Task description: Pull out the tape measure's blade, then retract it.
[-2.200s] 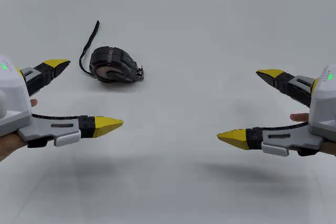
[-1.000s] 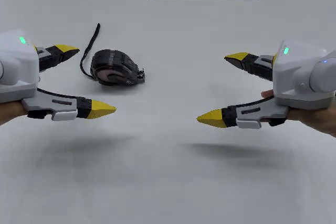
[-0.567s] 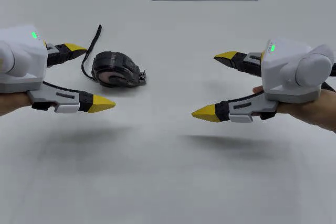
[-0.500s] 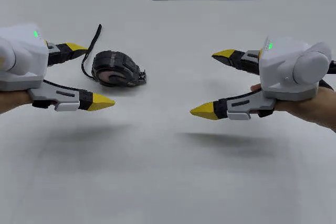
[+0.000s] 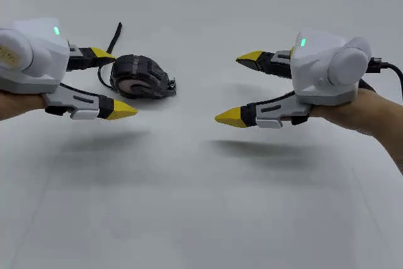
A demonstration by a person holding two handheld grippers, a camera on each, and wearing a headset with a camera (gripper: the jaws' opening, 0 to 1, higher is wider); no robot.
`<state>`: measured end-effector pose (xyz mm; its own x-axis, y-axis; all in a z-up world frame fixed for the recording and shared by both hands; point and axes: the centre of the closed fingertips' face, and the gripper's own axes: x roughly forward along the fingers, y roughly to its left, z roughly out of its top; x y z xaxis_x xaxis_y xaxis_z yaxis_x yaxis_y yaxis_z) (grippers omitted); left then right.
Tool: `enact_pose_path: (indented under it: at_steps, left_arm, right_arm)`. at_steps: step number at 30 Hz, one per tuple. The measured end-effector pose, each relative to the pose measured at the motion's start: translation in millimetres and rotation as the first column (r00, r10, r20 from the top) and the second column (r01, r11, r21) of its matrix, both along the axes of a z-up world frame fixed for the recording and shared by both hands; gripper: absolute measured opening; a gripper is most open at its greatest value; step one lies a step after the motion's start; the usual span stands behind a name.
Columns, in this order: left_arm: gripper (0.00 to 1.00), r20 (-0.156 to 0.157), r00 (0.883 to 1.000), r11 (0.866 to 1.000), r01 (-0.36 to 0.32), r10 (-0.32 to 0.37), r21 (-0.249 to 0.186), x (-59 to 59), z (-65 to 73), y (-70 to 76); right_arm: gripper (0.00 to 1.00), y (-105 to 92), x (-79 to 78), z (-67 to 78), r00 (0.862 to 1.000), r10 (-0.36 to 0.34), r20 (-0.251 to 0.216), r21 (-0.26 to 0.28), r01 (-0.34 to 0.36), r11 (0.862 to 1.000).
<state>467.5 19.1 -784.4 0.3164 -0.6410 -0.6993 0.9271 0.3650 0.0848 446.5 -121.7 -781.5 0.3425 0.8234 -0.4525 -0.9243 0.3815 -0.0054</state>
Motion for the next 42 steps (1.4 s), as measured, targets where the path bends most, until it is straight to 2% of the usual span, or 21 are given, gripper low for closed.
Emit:
enact_pose_path:
  at_steps: [11, 15, 27, 35, 42]
  left_arm:
    - [0.51, -0.009, 0.999, 0.997, 0.054, -0.054, 0.055, 11.0, -6.1, 1.8]
    - [0.47, -0.008, 0.996, 0.991, 0.092, -0.092, 0.099, 14.9, -9.9, 1.4]
    - [0.36, -0.037, 0.986, 0.974, 0.167, -0.163, 0.153, 18.2, -16.3, -0.8]
    - [0.29, -0.063, 0.978, 0.963, 0.209, -0.201, 0.171, 15.5, -20.5, 0.5]
    - [0.29, -0.063, 0.976, 0.962, 0.215, -0.208, 0.166, 16.5, -20.6, 1.3]
  right_arm:
    - [0.58, 13.7, 8.5, -6.9, 0.999, 0.031, 0.013, 0.004, -0.031, 1.0]
    - [0.55, 19.9, 12.7, -8.9, 0.999, 0.039, 0.014, 0.008, -0.039, 0.999]
    - [0.46, 34.6, 21.3, -18.0, 0.998, 0.062, 0.004, 0.011, -0.062, 0.998]
    - [0.37, 48.4, 26.2, -23.1, 0.997, 0.083, -0.008, 0.011, -0.083, 0.996]
    - [0.34, 61.2, 26.2, -28.0, 0.993, 0.122, -0.006, -0.004, -0.122, 0.993]
